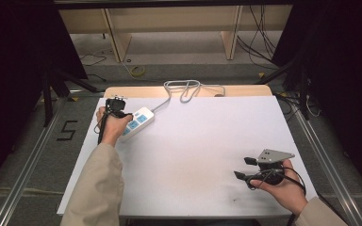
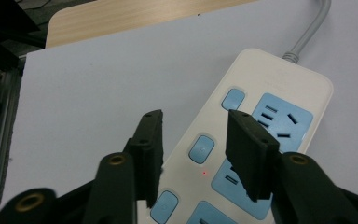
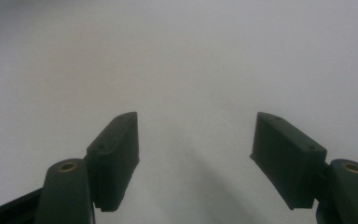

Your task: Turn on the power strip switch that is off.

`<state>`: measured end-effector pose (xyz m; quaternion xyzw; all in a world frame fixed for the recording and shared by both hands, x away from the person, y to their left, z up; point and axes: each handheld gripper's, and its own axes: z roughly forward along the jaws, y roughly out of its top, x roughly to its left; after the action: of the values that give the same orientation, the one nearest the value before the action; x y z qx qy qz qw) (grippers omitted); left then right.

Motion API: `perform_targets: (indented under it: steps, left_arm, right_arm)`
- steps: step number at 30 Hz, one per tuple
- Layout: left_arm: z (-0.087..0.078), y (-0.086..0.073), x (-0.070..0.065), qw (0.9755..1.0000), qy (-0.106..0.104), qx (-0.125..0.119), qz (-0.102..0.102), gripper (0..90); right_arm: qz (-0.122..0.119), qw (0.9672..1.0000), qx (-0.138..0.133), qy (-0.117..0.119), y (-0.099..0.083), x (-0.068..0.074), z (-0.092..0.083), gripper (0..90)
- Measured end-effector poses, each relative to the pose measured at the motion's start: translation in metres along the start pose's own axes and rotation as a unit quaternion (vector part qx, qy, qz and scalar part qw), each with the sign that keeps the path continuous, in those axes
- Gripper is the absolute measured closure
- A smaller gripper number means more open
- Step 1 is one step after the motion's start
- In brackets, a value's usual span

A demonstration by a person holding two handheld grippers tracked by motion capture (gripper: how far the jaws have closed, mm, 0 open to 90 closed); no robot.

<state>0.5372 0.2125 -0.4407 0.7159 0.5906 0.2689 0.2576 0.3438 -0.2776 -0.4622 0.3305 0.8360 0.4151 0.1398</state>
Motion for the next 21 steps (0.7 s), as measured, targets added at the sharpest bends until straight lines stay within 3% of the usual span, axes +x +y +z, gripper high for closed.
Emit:
perform_targets:
  steps: [8,16,21]
  left_arm:
    - [-0.005,0.001,-0.003,0.9998,-0.013,-0.004,-0.016,43.9]
    - [-0.018,-0.001,-0.007,0.9984,-0.051,-0.005,-0.024,35.8]
    - [-0.030,-0.002,-0.012,0.9975,-0.069,-0.013,-0.010,33.2]
  right_arm:
    - [0.000,1.0000,-0.001,-0.001,0.000,0.000,0.000,32.0]
    - [0.001,1.0000,0.000,-0.001,0.000,-0.001,-0.001,32.0]
    - [-0.001,1.0000,-0.002,-0.002,0.001,-0.001,0.000,32.0]
